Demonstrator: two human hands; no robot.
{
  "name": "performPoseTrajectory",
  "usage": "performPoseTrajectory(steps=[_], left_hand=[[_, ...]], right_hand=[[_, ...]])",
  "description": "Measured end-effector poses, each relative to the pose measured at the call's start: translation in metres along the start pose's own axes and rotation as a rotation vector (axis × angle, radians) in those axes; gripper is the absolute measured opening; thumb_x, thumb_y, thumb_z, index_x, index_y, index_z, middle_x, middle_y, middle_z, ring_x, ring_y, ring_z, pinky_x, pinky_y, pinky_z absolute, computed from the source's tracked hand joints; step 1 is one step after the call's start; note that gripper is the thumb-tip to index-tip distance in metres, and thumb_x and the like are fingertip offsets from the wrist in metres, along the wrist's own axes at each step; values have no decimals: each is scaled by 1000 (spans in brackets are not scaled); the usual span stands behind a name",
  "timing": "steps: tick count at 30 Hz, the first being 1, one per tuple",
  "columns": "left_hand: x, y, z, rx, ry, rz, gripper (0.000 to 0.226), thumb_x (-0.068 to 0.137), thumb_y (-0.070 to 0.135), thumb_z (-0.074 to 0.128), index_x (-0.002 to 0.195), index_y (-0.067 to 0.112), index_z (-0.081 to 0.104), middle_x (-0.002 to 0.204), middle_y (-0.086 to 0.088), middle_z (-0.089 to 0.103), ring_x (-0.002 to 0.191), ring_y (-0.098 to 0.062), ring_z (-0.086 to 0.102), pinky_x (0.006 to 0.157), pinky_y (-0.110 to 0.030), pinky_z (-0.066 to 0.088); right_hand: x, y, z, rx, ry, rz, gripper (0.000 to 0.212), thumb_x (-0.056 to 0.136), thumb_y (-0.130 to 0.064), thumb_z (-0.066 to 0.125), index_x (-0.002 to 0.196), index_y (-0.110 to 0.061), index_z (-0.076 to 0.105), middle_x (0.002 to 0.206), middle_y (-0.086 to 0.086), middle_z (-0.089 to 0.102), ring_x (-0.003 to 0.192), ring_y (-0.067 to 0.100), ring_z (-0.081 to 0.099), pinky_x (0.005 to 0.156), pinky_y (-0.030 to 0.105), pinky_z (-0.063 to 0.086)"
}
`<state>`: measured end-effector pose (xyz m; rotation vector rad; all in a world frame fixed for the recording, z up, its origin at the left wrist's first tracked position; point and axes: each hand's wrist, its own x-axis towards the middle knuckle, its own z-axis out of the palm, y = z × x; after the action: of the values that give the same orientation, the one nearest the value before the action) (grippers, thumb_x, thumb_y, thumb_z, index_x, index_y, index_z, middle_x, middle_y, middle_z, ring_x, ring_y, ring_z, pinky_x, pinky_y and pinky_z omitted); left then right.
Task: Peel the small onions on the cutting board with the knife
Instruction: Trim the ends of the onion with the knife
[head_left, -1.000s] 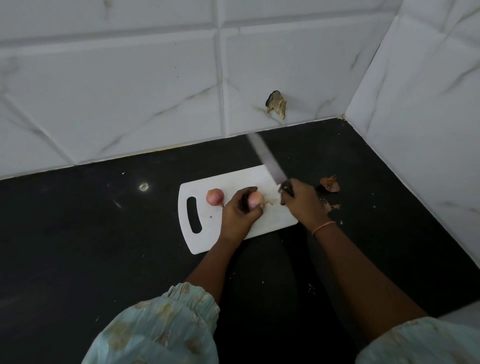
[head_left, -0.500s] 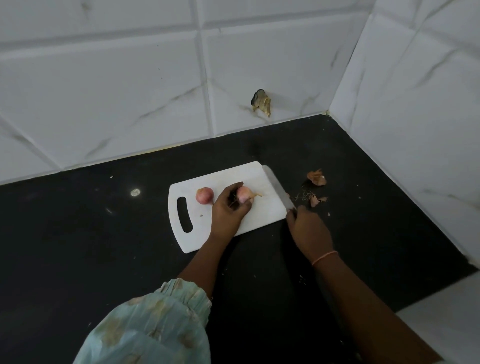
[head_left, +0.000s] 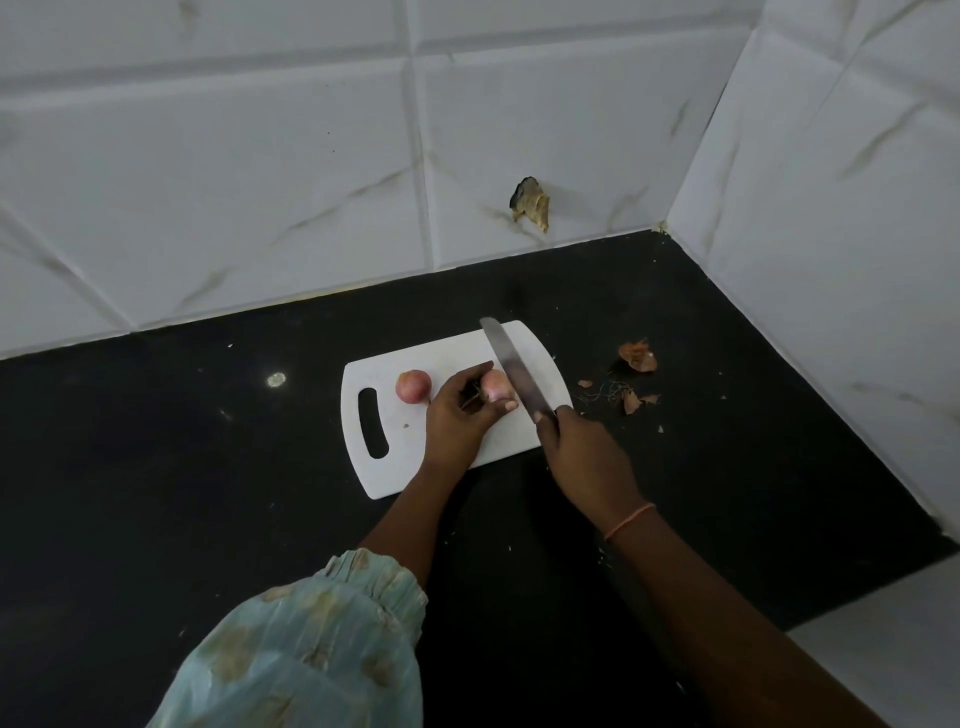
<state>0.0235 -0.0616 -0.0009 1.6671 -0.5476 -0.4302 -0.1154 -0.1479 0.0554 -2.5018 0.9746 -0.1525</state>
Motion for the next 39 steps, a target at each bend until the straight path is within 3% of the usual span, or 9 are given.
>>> performPoseTrajectory(steps=[9, 14, 23, 27, 39], left_hand=[[2, -3, 2, -5, 13, -8, 60, 74, 16, 87, 129, 13, 64, 123, 2, 68, 114, -8, 64, 96, -19, 51], [4, -2, 3, 5, 20, 13, 61, 73, 15, 88, 129, 12, 65, 124, 2, 67, 115, -8, 61, 95, -15, 50], [3, 4, 3, 47, 20, 32, 56, 73, 14, 87, 125, 11, 66, 120, 2, 68, 110, -5, 62, 90, -10, 49], [3, 5, 3, 49, 17, 39, 55, 73, 11, 87, 123, 12, 65, 118, 4, 66, 109, -3, 61, 89, -10, 49], [2, 6, 4, 18, 12, 54, 49, 71, 11, 88, 113, 16, 65, 112, 10, 67, 105, 4, 62, 86, -11, 50]], right_hand=[[3, 3, -10, -49, -62, 4, 37, 103, -40, 33, 100, -11, 56, 82, 7, 62, 74, 22, 61, 64, 38, 49], [4, -3, -11, -105, -84, -6, 35, 104, -39, 32, 100, -12, 53, 81, 5, 62, 73, 21, 62, 63, 37, 49], [26, -12, -18, 7, -184, 4, 30, 103, -35, 37, 91, -11, 51, 76, 3, 53, 72, 23, 57, 59, 32, 38], [19, -5, -19, -55, -225, -28, 28, 104, -34, 35, 92, -14, 50, 71, -1, 50, 62, 14, 51, 50, 26, 32], [17, -1, -16, -100, -236, -58, 25, 105, -34, 36, 89, -16, 45, 69, -5, 45, 58, 9, 45, 49, 22, 29]])
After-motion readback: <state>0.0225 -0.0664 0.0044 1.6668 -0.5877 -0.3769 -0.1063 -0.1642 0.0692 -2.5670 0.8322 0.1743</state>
